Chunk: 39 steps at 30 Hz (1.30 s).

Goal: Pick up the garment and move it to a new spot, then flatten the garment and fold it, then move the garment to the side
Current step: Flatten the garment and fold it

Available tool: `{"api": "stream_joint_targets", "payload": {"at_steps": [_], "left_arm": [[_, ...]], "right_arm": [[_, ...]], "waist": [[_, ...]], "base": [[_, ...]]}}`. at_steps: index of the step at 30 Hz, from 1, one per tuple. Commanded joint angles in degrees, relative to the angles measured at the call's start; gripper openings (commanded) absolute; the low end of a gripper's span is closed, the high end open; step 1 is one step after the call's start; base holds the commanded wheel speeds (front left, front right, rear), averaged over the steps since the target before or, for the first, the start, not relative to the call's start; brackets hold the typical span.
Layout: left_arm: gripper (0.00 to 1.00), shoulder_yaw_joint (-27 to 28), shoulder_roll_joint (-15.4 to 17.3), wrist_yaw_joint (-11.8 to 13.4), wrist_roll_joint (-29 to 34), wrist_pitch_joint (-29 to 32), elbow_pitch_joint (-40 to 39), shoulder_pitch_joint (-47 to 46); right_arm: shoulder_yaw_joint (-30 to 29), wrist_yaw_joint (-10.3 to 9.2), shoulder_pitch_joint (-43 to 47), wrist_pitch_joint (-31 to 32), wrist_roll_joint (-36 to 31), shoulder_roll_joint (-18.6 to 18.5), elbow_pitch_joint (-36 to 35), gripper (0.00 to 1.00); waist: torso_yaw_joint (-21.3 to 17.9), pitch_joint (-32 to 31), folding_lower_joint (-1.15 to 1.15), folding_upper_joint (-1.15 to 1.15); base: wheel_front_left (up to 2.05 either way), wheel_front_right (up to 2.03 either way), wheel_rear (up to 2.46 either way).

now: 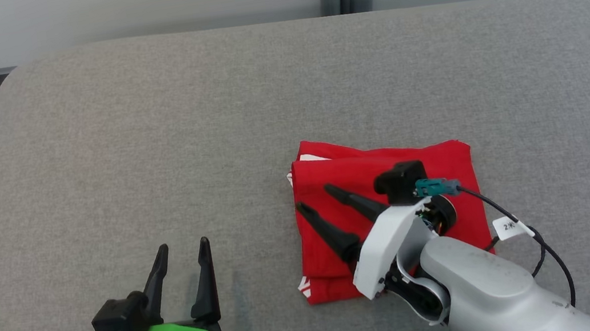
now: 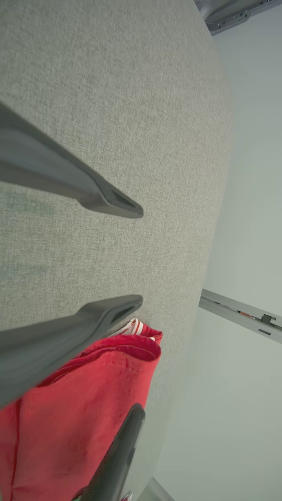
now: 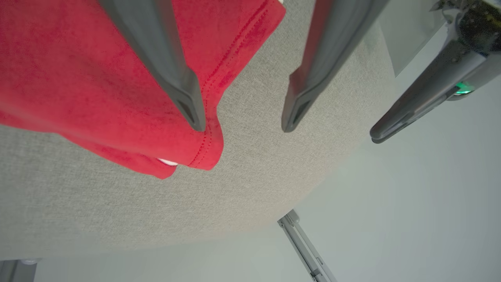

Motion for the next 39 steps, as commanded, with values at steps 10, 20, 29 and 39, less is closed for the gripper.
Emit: {"api": "stream_joint_targets", "payload": {"at_steps": [10,20,29,39], "left_arm": [[1.0,0.5,-0.7,-0.5,2.4,-0.2,-2.3,-1.5],[1.0,1.8,-1.0,0.6,6.0,-0.2,-3.7,-0.5],[1.0,5.9,-1.8,1.7,5.8,-0.2,-5.3,4.2],[1.0,8.6,-2.4,1.5,5.5,-0.2,-4.6,8.6]], "right_arm": [[-13.7,-0.04,-4.3,-3.9,-17.3,-0.2,3.6,1.0],[-35.0,-0.04,8.3,-3.9,-38.3,-0.2,-9.1,1.0],[-42.1,-0.04,21.3,-4.0,-39.4,-0.2,-16.8,1.0],[-44.8,-0.04,28.3,-4.0,-38.5,-0.2,-20.4,1.0]], "waist": [[-3.0,-0.9,0.0,0.0],[-6.2,-3.4,0.0,0.0],[-8.3,-5.9,0.0,0.0],[-8.9,-6.3,0.0,0.0]], "base": [[0.0,0.0,0.0],[0.0,0.0,0.0],[0.0,0.0,0.0],[0.0,0.0,0.0]]}}
